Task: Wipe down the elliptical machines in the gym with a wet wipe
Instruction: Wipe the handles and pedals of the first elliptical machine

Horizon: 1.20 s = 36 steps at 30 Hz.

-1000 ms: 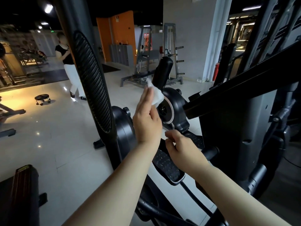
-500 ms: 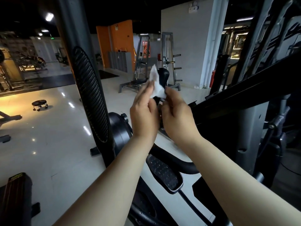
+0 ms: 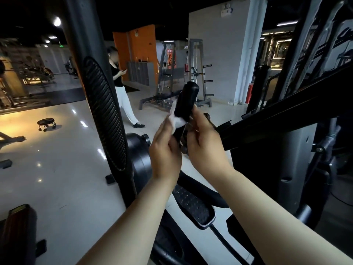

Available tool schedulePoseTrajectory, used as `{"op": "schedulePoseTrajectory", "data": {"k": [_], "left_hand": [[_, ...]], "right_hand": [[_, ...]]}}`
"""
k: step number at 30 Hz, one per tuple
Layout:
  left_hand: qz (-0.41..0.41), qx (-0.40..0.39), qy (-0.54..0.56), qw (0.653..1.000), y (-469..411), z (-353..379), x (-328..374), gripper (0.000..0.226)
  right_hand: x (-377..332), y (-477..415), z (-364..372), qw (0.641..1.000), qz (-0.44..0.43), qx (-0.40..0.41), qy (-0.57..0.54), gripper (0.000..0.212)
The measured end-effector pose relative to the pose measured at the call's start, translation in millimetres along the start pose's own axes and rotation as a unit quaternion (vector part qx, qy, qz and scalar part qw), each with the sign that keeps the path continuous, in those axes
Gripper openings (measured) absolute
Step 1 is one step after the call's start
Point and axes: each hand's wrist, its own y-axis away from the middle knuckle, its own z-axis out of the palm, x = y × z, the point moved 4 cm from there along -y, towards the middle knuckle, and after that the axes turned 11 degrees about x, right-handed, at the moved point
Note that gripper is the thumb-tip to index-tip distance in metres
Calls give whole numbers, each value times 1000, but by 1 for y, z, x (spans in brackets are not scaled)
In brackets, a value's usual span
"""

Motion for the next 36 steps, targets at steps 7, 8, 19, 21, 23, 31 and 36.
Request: {"op": "schedulePoseTrajectory", "data": {"k": [7, 8, 19, 21, 23, 31, 36], "left_hand": [[-60, -14, 24, 998, 4, -2, 4, 52], [-41, -20, 12, 999, 10, -3, 1, 50], [-55, -13, -82, 995, 83, -35, -44, 56], [-59, -24, -87, 994, 89, -35, -46, 60], [-56, -42, -88, 994, 101, -38, -46, 62], [14, -107, -103, 989, 111, -40, -44, 57], [16, -160, -98, 982, 136, -38, -30, 52]], "right_hand": [[17, 16, 13, 999, 33, -28, 25, 62], [18, 20, 15, 998, 36, -28, 32, 61], [54, 69, 30, 980, 36, -161, 111, 29], [56, 70, 29, 981, 36, -159, 103, 26], [56, 71, 28, 980, 27, -166, 111, 27], [73, 76, 15, 955, 37, -202, 216, 35], [76, 83, 3, 952, 69, -196, 226, 26]]}}
